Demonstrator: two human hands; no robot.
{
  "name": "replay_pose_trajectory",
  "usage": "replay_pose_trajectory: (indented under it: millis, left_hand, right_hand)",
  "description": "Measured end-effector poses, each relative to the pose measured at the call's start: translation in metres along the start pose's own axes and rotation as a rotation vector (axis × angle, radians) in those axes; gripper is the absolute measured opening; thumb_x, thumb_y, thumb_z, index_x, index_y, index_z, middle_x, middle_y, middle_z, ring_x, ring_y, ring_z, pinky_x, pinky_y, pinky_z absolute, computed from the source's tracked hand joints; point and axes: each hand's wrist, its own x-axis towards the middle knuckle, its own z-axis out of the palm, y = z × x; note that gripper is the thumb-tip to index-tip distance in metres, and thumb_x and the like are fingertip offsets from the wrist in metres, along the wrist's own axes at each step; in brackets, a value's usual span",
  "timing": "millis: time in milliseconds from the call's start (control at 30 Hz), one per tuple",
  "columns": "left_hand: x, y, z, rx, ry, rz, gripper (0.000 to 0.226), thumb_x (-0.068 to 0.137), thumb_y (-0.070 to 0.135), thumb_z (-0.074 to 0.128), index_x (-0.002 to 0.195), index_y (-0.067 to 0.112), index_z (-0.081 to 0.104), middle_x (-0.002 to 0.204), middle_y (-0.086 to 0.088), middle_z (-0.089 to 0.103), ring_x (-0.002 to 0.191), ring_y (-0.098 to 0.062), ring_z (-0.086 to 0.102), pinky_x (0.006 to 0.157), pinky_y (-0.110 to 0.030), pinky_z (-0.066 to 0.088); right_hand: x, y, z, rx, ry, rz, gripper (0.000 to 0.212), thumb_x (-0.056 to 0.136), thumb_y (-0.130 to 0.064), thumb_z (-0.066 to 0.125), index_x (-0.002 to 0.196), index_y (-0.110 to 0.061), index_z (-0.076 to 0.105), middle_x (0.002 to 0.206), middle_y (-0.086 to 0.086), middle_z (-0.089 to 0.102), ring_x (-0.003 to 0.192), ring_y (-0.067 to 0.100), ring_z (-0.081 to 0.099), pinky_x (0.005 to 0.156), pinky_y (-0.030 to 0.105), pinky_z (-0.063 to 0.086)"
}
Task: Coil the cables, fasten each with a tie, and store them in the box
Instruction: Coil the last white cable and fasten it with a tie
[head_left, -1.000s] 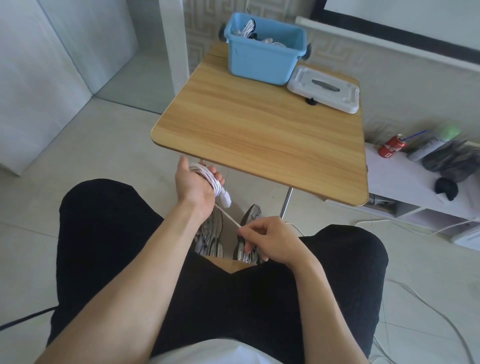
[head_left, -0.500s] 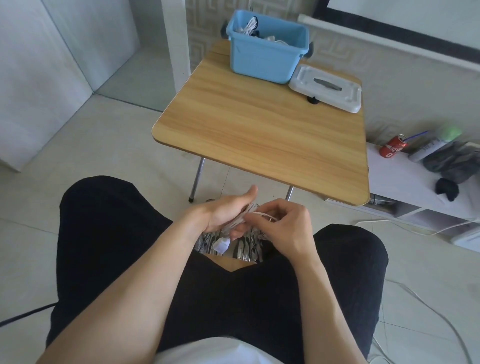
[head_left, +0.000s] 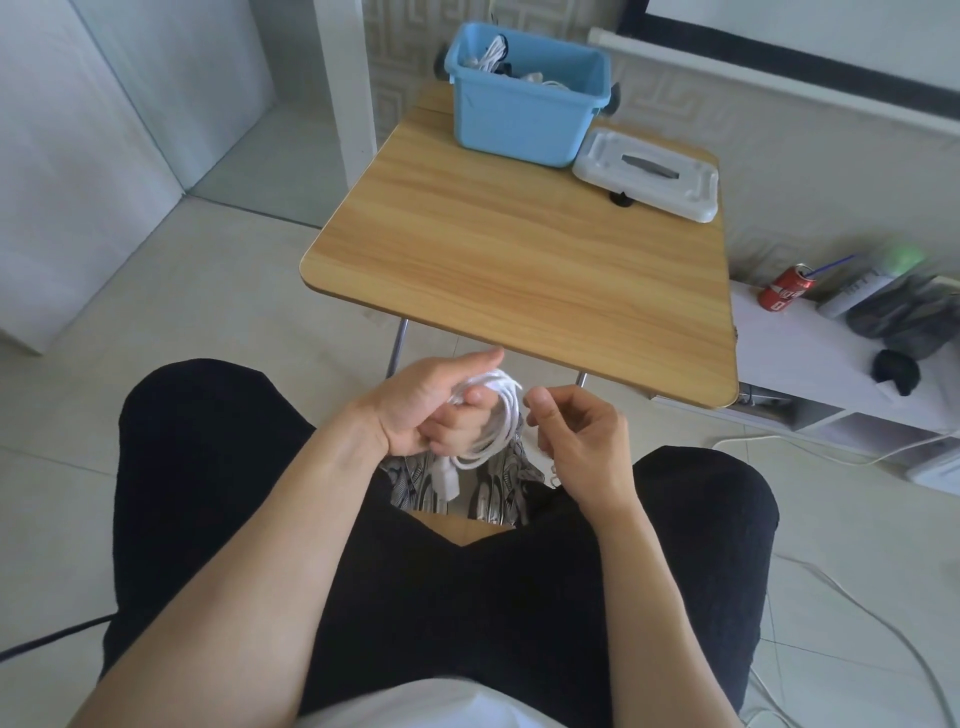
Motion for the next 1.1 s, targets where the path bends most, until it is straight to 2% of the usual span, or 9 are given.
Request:
replay_pose_trajectory:
  millis: [133,233,433,600,667,733,900,1000,1100]
  left_hand:
    - [0.006,0.003,0.0,-0.38,0.181,0.247,0.058,0.102,0.059,0.031,0.062,0.02,0.045,0.044,0.009,0.029,0.036,-0.008,0.026,0.042,-0.022,0.023]
    - [0.011,0.006,0.0,-0.627,0.302,0.416,0.056,0.103,0.057,0.028,0.069,0.017,0.047,0.047,0.007,0.03,0.042,-0.01,0.026,0.047,-0.024,0.029]
    - [0.009,0.008,-0.01,-0.854,0.623,0.575,0.034,0.107,0.035,0.035,0.082,0.014,0.044,0.065,0.001,0.044,0.055,-0.016,0.04,0.067,-0.03,0.038]
    - [0.012,0.007,-0.016,-0.907,0.769,0.603,0.036,0.11,0.035,0.031,0.082,0.013,0.04,0.065,-0.001,0.044,0.054,-0.016,0.041,0.068,-0.03,0.04]
    - [0.017,0.004,-0.012,-0.816,0.847,0.567,0.035,0.11,0.034,0.033,0.083,0.013,0.04,0.065,0.0,0.042,0.052,-0.015,0.041,0.065,-0.03,0.041]
    - [0.023,-0.004,-0.011,-0.56,0.932,0.481,0.034,0.109,0.033,0.038,0.082,0.012,0.043,0.063,0.001,0.045,0.05,-0.015,0.043,0.061,-0.03,0.042]
    - [0.02,-0.016,-0.002,0.512,0.731,0.208,0.054,0.108,0.037,0.036,0.068,0.006,0.055,0.066,-0.011,0.055,0.053,-0.014,0.054,0.067,-0.032,0.046]
    - [0.02,-0.019,0.002,0.661,0.508,0.004,0.049,0.107,0.04,0.039,0.084,-0.001,0.056,0.078,-0.019,0.056,0.07,-0.029,0.059,0.078,-0.038,0.051]
    - [0.018,-0.019,0.006,0.618,0.284,-0.136,0.06,0.106,0.05,0.036,0.093,-0.003,0.059,0.07,-0.016,0.057,0.061,-0.025,0.056,0.06,-0.032,0.046]
  right_hand:
    - [0.003,0.008,-0.002,0.02,-0.041,0.054,0.013,0.099,-0.02,0.064,0.104,-0.016,0.076,0.071,-0.003,0.069,0.052,0.012,0.049,0.05,0.026,0.042]
    - [0.003,0.012,0.001,0.022,-0.138,0.135,0.016,0.101,-0.02,0.062,0.106,-0.02,0.077,0.074,0.003,0.069,0.054,0.013,0.052,0.055,0.029,0.046]
    - [-0.001,0.011,0.003,-0.18,-0.382,0.186,0.019,0.102,-0.028,0.059,0.112,-0.024,0.074,0.079,0.001,0.075,0.057,0.014,0.058,0.07,0.04,0.058]
    - [-0.005,0.004,0.005,-0.256,-0.547,0.215,0.02,0.1,-0.035,0.061,0.105,-0.025,0.078,0.074,0.003,0.076,0.051,0.014,0.053,0.072,0.042,0.058]
    - [-0.005,0.0,0.006,-0.25,-0.553,0.214,0.019,0.1,-0.033,0.062,0.102,-0.024,0.078,0.073,0.003,0.075,0.05,0.013,0.05,0.069,0.039,0.056]
    - [-0.005,-0.001,0.007,-0.233,-0.537,0.213,0.019,0.099,-0.032,0.063,0.1,-0.022,0.079,0.071,0.003,0.075,0.051,0.015,0.047,0.063,0.037,0.051]
    - [-0.005,-0.002,0.006,-0.096,-0.415,0.158,0.018,0.094,-0.031,0.072,0.095,-0.014,0.078,0.065,0.001,0.069,0.051,0.017,0.049,0.058,0.037,0.044]
    - [-0.003,0.002,0.005,-0.015,-0.271,0.146,0.016,0.093,-0.025,0.073,0.087,-0.012,0.079,0.063,0.001,0.067,0.054,0.016,0.051,0.059,0.037,0.044]
    - [-0.004,0.003,0.006,-0.012,-0.159,0.105,0.014,0.092,-0.023,0.075,0.084,-0.012,0.079,0.065,0.001,0.07,0.054,0.014,0.054,0.056,0.03,0.047]
